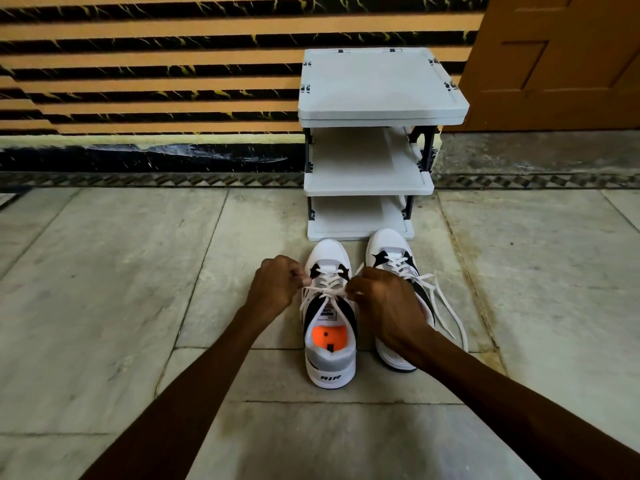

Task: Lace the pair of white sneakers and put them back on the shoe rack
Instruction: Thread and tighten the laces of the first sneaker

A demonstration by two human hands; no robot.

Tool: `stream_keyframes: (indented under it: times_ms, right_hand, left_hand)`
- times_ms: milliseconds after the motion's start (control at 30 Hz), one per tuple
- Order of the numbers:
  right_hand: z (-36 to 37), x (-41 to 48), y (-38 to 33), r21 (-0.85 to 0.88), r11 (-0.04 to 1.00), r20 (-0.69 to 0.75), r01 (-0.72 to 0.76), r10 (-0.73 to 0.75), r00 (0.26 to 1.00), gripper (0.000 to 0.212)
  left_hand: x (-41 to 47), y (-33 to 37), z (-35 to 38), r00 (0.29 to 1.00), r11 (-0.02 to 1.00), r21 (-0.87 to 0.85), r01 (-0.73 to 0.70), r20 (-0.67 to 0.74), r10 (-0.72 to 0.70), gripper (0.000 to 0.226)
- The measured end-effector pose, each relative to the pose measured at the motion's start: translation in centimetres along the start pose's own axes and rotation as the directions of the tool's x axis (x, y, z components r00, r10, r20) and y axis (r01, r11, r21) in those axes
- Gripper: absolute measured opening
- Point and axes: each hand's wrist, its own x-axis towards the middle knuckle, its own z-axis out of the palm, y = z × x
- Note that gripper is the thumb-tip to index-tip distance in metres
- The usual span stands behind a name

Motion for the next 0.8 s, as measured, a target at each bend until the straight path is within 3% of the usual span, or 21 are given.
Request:
stream_keyframes:
  times_ms: [133, 267, 333, 400, 467, 500, 600, 733, 800]
  right_hand:
    - [0.1, -1.0, 1.1, 0.054, 0.993, 0.065, -0.101, 0.097, 0.993, 0.015]
    - [-0.5, -0.5, 1.3, 0.333, 0.905, 0.134, -0.265, 0.233, 0.963, 0.003]
    - [-1.2, -0.1, 1.1, 0.532, 0.767, 0.173, -0.359, 0.317, 0.933, 0.002]
    - [-1.8, 0.3, 0.9, 0.740, 0.496, 0.295, -0.455, 0.368, 0.882, 0.006]
    - [-2.2, 0.7, 0.6, 0.820, 0.233, 0.439, -0.522, 0.328, 0.836, 0.015]
    - [-2.3, 1.0, 0.5, 0.823, 0.167, 0.480, -0.543, 0.307, 0.822, 0.018]
    - [-1.8, 1.6, 0.5, 0.811, 0.108, 0.521, -0.576, 0.316, 0.793, 0.022]
    - [-0.7, 2.3, 0.5, 0.785, 0.160, 0.518, -0.599, 0.360, 0.776, 0.025]
    - [-0.5, 2.5, 0.3, 0.783, 0.135, 0.537, -0.607, 0.345, 0.770, 0.028]
  left_hand:
    - [-0.3, -0.4, 0.1, 1.000, 1.000, 0.007, 0.001, -0.009, -0.001, 0.014]
    - [-0.5, -0.1, 0.1, 0.999, 0.994, -0.104, -0.037, -0.027, 0.034, 0.007]
    - [-0.4, -0.6, -0.4, 1.000, 0.977, -0.211, 0.015, 0.008, -0.014, 0.014]
    - [-0.5, -0.8, -0.8, 0.998, 0.958, -0.282, 0.055, 0.033, -0.048, 0.014]
    - [-0.7, -0.8, -0.9, 0.998, 0.946, -0.317, 0.064, 0.029, -0.058, 0.012]
    - [-0.7, -0.8, -0.9, 0.998, 0.941, -0.332, 0.063, 0.024, -0.058, 0.009]
    - [-0.8, -0.4, -0.6, 0.996, 0.927, -0.364, 0.089, 0.011, -0.091, 0.003]
    - [-1.0, 0.2, -0.3, 0.990, 0.920, -0.367, 0.139, 0.033, -0.137, 0.016]
    - [-0.9, 0.4, -0.2, 0.982, 0.910, -0.370, 0.189, 0.079, -0.172, 0.017]
